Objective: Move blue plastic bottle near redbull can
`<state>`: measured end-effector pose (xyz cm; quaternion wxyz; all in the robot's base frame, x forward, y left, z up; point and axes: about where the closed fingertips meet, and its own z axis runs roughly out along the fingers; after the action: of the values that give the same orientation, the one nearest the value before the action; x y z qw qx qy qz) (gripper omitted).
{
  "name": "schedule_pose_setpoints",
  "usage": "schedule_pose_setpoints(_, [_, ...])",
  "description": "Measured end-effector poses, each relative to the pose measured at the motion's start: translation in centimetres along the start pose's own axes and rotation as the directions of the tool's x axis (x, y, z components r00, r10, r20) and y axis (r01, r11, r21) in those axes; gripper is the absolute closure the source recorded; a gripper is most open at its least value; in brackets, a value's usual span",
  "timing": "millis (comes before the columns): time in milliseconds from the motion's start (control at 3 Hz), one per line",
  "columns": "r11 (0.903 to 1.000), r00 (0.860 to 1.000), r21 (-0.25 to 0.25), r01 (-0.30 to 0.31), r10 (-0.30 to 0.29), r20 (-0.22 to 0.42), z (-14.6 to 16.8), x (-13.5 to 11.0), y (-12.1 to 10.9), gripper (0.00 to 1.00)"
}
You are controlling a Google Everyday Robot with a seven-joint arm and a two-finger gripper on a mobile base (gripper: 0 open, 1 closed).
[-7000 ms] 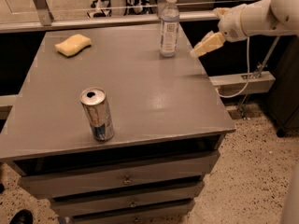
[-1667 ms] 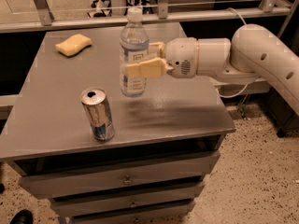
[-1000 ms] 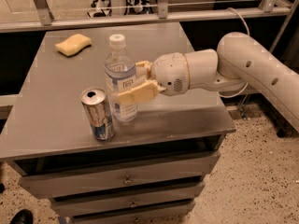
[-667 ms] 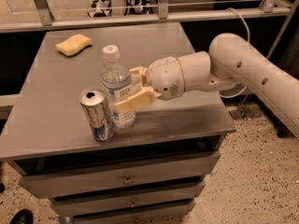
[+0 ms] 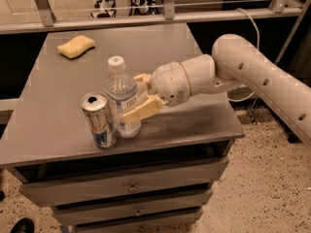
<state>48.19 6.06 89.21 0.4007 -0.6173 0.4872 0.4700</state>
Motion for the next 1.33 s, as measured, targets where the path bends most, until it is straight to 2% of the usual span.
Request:
schedule_pose_setpoints(333, [0.9999,1.000,-0.010,0.003,-0.003,-0.006,-0.1,0.1,0.1,0.20])
schedule_pose_setpoints(667, [0.9999,1.000,-0.010,0.003,-0.003,-0.006,-0.1,0.1,0.1,0.00])
schedule_pose_setpoints(1000, [0.9999,1.000,-0.015,-0.005,0.005,-0.016,-1.0,0.3,0.0,0.00])
schedule_pose_setpoints(1333, [0.9993,0.999,0.037,-0.004,0.005,-0.034,-6.2,-0.7,-1.2,0.00])
